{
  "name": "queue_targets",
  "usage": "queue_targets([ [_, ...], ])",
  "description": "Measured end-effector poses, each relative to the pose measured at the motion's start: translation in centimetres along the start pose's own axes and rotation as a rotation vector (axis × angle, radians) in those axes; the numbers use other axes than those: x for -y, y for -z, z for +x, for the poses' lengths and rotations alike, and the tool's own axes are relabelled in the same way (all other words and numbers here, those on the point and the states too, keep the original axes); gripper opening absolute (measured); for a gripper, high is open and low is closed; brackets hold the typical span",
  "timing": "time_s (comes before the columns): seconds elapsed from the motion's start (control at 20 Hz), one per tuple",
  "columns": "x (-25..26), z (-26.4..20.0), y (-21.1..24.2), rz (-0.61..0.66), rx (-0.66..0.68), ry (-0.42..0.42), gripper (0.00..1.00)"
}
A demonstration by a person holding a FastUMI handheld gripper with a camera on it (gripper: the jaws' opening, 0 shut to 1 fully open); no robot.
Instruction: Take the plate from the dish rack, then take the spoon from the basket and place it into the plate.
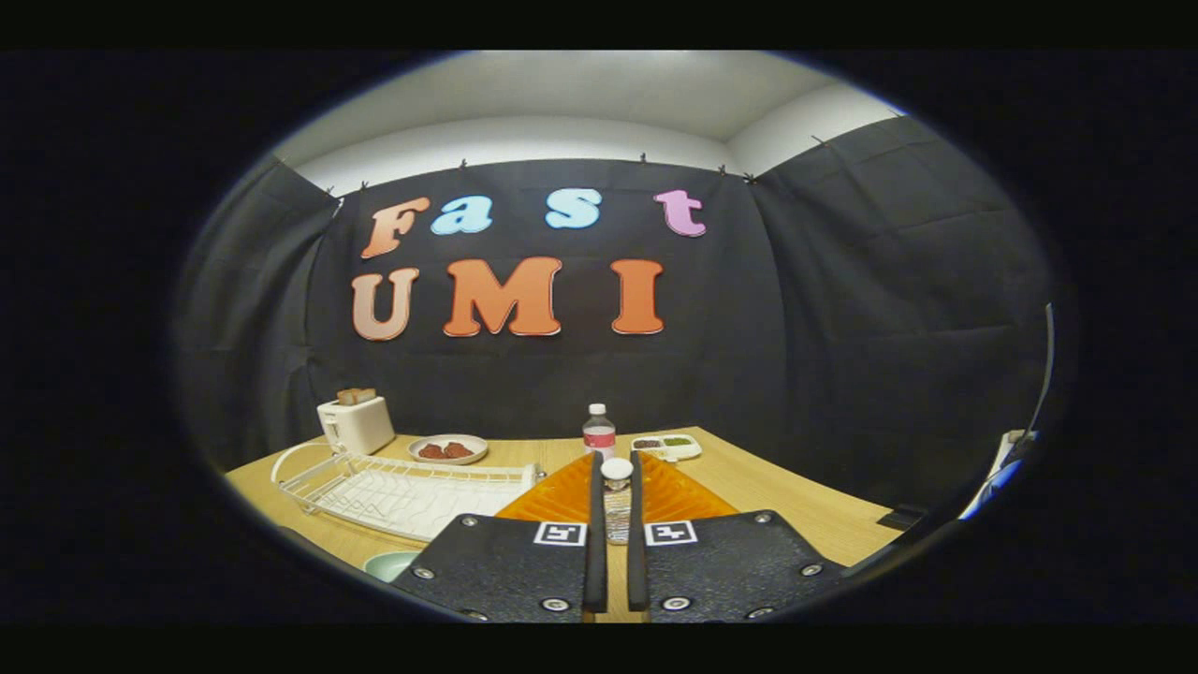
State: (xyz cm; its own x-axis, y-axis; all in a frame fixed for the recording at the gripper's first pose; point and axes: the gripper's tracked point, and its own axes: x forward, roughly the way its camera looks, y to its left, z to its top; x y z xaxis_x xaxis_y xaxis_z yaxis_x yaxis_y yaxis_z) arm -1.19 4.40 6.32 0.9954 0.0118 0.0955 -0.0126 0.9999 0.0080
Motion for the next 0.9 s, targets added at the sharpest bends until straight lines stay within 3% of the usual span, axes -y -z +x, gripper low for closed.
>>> queue_targets([
  [0.5, -6.8, -8.2, 2.2, 0.032, -0.05, -0.165, 0.08],
  [0.9, -11.6, -10.3, 7.5, 0.031, -0.16, -0.279, 0.08],
])
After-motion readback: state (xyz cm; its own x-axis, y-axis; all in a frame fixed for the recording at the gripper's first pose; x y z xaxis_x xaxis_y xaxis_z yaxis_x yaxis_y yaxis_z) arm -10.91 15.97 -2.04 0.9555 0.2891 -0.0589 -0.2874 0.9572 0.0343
